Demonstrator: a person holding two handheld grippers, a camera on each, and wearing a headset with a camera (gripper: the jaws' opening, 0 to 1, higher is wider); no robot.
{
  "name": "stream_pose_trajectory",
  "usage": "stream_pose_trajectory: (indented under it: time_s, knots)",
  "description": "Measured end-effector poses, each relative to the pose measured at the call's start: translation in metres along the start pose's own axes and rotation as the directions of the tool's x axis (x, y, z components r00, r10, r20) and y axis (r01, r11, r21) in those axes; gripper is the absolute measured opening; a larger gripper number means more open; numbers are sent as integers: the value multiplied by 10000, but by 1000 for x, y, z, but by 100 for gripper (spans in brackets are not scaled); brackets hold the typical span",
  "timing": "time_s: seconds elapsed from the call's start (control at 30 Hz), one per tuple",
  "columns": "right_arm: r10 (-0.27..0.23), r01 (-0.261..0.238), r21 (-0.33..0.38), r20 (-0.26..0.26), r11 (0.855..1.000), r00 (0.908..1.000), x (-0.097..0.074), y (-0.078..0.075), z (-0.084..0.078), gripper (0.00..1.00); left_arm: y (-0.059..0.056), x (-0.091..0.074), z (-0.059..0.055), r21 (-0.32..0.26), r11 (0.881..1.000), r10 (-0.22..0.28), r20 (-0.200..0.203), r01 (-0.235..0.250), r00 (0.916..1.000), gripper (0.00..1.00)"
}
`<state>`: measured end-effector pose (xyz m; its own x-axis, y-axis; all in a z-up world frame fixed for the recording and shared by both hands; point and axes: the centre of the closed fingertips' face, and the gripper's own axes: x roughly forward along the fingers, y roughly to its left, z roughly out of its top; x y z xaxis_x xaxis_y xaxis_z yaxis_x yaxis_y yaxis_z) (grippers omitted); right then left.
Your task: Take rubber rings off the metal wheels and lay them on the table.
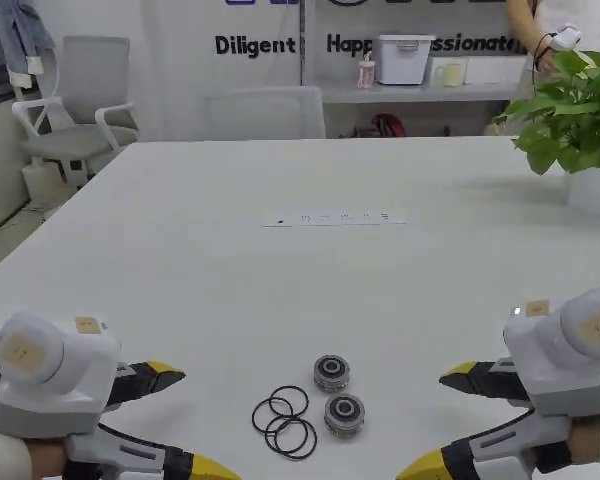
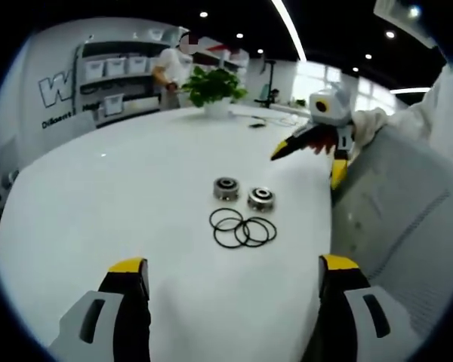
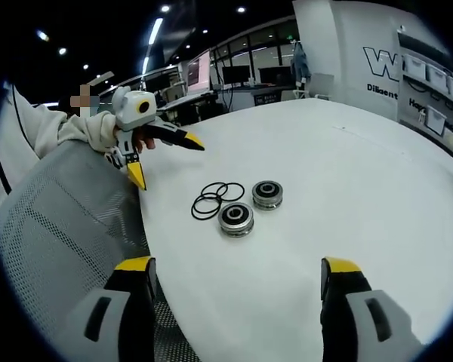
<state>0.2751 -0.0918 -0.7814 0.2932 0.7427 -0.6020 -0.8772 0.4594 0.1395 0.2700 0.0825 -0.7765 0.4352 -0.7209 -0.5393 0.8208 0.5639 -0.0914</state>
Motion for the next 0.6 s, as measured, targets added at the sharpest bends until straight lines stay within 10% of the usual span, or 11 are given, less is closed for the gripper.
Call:
stream_pose_trajectory:
  time_s: [0.6]
  knots:
    - [136,-132,180,-229,9998,9996,5,2,-12,86,11,8,-10,-255,9995,169,-87,-171,9998,93]
